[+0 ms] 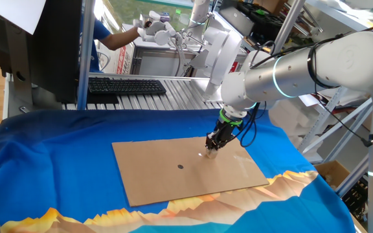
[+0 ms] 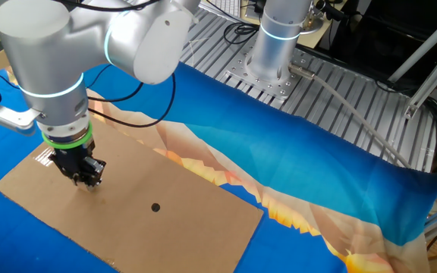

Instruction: Hold a small block with the gripper and sweep it from left to right on the table

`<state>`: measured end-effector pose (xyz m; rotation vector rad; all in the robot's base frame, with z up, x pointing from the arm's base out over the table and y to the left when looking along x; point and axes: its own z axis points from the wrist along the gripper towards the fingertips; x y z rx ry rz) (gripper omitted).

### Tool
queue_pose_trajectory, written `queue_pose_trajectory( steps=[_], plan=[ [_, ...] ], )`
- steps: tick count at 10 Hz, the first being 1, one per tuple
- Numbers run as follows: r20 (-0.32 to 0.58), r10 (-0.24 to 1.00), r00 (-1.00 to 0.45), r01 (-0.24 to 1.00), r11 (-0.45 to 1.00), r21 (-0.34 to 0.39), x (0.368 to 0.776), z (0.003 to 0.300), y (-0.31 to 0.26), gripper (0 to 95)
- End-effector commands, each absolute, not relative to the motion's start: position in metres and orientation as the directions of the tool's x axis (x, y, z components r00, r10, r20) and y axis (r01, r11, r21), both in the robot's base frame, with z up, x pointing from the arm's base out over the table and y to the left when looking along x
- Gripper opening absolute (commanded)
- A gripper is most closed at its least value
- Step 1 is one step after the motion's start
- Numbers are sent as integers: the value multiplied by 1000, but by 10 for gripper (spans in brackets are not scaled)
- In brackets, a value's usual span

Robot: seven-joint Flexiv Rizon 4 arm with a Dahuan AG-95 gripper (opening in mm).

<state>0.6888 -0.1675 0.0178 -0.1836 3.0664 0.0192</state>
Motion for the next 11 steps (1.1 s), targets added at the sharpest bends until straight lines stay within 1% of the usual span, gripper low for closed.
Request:
queue_pose_trajectory(
  steps=[1,2,6,7,8,10,11],
  plan=[
    [-65,-119,-991,-120,993,10,686,14,-166,0],
    [-65,-118,-991,-118,993,-2,686,14,-164,0],
    [-68,-105,-992,-106,994,6,687,12,-155,0],
    [-68,-106,-992,-105,994,-7,686,14,-152,0],
    [-63,-99,-993,-99,995,0,686,14,-148,0],
    [-66,-95,-993,-95,995,-14,684,15,-142,0],
    [-64,-92,-994,-92,996,-9,684,15,-140,0]
  ],
)
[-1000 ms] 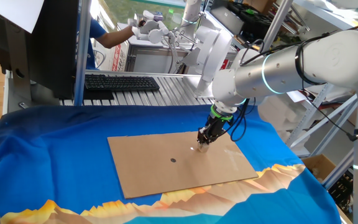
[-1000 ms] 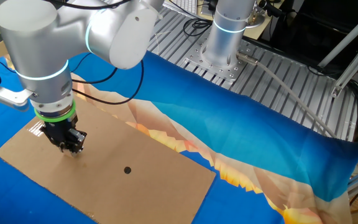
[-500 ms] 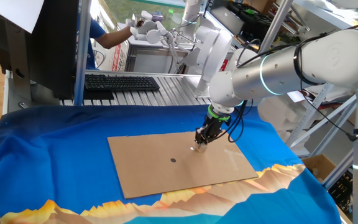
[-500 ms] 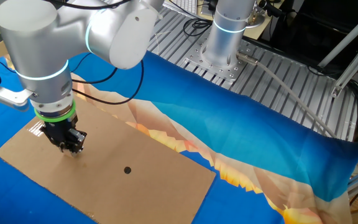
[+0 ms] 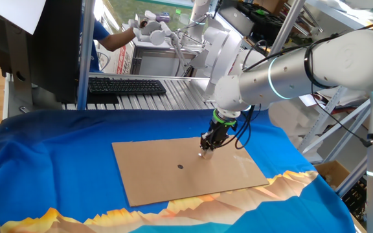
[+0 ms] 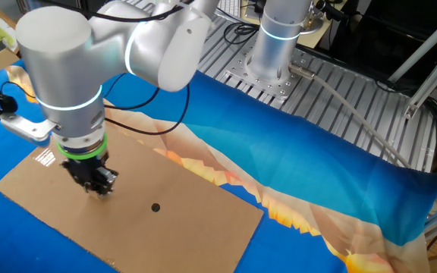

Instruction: Hold a small block with the gripper and sweep it from left to right on the table

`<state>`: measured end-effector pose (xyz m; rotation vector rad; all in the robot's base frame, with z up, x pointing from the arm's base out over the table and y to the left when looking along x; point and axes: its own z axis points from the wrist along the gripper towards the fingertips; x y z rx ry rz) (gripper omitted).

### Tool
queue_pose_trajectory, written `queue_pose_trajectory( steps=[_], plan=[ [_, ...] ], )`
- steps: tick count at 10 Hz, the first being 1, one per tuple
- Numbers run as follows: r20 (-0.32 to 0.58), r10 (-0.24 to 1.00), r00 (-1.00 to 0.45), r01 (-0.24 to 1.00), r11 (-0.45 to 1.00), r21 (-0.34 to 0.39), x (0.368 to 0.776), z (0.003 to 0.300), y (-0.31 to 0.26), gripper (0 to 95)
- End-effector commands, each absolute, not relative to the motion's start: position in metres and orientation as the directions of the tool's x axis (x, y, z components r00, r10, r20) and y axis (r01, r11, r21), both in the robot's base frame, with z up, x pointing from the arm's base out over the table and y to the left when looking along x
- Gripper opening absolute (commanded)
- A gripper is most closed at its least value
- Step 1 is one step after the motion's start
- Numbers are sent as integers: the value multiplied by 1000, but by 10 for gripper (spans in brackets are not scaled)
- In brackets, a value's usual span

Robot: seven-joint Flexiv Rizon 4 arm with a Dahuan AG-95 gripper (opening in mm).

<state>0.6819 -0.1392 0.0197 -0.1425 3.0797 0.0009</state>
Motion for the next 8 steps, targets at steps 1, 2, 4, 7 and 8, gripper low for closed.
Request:
queue_pose_trajectory(
  steps=[1,2,4,7,8],
  plan=[
    [-62,-85,-994,-85,996,1,684,14,-137,0],
    [-52,-79,-996,-79,997,1,683,12,-132,0],
    [-59,-73,-996,-74,997,11,682,13,-128,0],
    [-53,-64,-997,-65,998,24,679,10,-123,0],
    [-53,-57,-997,-59,998,32,678,10,-120,0]
  ],
)
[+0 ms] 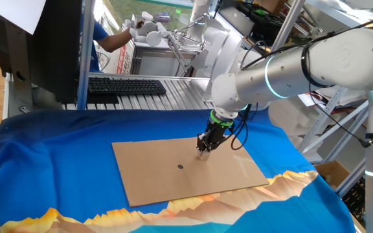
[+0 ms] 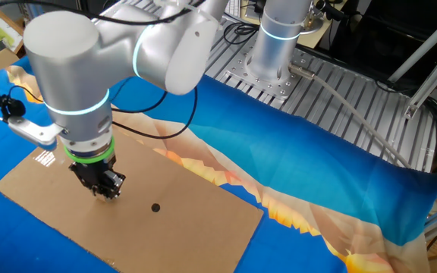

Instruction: Hold a small block with the gripper and sweep it from left to right on the table

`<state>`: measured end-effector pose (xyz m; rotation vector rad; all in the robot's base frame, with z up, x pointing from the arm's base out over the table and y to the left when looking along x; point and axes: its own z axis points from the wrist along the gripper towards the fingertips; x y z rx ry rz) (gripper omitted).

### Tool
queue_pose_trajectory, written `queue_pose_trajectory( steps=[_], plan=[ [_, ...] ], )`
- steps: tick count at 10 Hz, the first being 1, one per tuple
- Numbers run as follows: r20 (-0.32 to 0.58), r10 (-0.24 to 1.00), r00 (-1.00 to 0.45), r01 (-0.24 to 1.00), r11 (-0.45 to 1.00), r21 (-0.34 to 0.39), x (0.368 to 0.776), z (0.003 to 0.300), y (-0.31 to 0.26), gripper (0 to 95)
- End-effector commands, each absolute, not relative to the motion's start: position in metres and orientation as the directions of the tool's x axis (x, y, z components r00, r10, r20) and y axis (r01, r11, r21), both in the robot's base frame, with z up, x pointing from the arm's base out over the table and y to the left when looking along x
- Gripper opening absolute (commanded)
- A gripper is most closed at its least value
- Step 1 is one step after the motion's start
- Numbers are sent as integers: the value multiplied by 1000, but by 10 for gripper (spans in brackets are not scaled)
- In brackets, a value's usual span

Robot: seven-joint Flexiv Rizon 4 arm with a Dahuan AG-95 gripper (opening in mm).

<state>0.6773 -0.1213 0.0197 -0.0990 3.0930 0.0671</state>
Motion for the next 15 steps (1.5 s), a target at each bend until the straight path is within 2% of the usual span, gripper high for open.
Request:
queue_pose_trajectory(
  steps=[1,15],
  plan=[
    [-54,-57,-997,-58,998,32,678,10,-119,0],
    [-61,28,-998,27,999,17,659,6,-78,0]
  ],
)
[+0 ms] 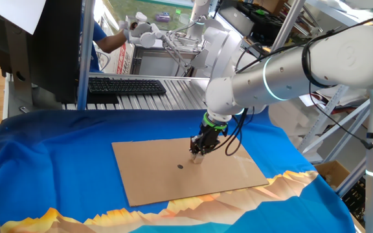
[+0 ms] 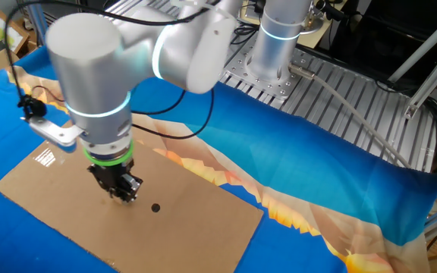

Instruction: Hold a small block with the gripper and sweep it from left to right on the table

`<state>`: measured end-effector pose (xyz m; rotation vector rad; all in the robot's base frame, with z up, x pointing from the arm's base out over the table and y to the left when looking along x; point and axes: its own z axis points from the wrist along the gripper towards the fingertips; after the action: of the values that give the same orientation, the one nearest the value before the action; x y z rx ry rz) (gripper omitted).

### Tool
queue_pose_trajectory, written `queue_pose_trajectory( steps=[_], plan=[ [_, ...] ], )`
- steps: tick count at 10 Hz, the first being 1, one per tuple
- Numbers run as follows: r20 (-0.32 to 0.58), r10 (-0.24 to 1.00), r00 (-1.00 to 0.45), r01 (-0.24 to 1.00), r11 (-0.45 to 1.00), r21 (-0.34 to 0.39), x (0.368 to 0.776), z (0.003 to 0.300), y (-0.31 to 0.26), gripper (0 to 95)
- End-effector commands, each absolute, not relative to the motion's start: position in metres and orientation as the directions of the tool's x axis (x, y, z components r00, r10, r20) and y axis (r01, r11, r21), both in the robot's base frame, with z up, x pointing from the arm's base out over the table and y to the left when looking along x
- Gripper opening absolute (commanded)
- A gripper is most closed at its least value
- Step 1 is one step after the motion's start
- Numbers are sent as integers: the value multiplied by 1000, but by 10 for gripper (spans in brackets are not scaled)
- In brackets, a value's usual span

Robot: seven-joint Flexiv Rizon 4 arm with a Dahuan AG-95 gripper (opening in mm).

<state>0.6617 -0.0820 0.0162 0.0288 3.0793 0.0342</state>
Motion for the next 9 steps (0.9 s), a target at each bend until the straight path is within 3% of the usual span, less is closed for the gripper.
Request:
queue_pose_trajectory(
  steps=[1,4,5,6,7,8,9],
  plan=[
    [-62,38,-997,37,999,22,657,6,-76,0],
    [-65,67,-996,66,998,13,652,5,-67,0],
    [-64,72,-995,72,997,5,651,4,-67,190],
    [-66,86,-994,87,996,-18,651,4,-67,190],
    [-61,129,-990,130,991,-16,651,4,-66,570],
    [-57,151,-987,152,988,-11,651,4,-66,570],
    [-51,174,-983,175,985,-9,651,4,-66,760]
  ],
)
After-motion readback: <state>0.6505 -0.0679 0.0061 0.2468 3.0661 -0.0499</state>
